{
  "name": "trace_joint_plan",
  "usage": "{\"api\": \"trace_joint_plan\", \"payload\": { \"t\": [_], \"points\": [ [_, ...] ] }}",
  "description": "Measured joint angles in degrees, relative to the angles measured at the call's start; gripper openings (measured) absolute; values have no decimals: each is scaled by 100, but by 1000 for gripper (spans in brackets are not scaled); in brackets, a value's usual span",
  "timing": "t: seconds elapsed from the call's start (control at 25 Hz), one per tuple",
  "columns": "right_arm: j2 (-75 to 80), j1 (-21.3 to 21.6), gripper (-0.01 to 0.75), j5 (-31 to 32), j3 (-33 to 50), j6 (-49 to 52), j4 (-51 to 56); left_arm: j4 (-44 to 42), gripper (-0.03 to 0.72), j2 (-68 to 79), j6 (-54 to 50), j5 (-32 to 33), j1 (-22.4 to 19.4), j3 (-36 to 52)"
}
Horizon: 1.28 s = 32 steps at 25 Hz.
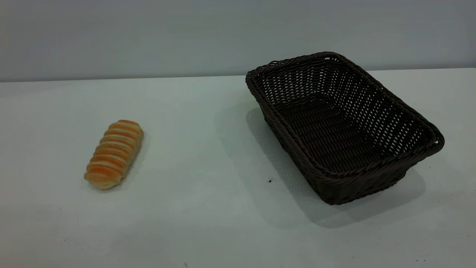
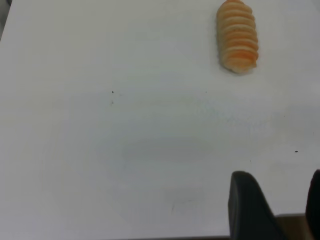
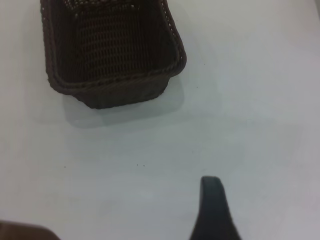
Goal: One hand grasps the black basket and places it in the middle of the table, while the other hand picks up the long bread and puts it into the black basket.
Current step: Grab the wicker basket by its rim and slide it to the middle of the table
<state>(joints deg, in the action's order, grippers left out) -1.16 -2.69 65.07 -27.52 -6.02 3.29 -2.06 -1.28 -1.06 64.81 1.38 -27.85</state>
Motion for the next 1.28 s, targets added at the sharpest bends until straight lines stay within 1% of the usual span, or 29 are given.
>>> {"api": "trace_joint_plan", "payload": {
  "t": [0.12, 0.2, 0.36, 0.48, 0.6, 0.72, 0.88, 1.04, 1.2, 1.28],
  "points": [
    [0, 0, 546, -54, -12, -10, 18, 12, 320, 0, 0, -121, 0, -46],
    [0, 0, 546, -177, -38, -35, 78, 41, 320, 0, 0, -474, 0, -78],
    [116, 0, 546, -751, -71, -97, 430, 60, 320, 0, -53, -942, 0, -85],
    [666, 0, 546, -1201, -93, -251, 921, 64, 321, 208, -371, -1276, 0, -90],
    [1677, 0, 546, -1426, -265, -813, 1479, 64, 350, 894, -429, -1663, 0, -102],
    [2813, 0, 546, -1508, -645, -1497, 1951, 64, 428, 1715, -358, -2222, 0, -102],
    [4459, 0, 546, -1580, -1255, -2010, 2487, 64, 530, 2701, -327, -2941, 0, -102],
    [6126, 0, 546, -1620, -1738, -1936, 2713, 64, 548, 3179, -369, -3321, 0, -102],
    [7677, 0, 546, -1972, -1926, -1669, 3097, 76, 549, 3229, -420, -3335, 0, -102],
    [8416, 0, 546, -2015, -1949, -1642, 3343, 76, 549, 3239, -426, -3304, 0, -102]
  ]
}}
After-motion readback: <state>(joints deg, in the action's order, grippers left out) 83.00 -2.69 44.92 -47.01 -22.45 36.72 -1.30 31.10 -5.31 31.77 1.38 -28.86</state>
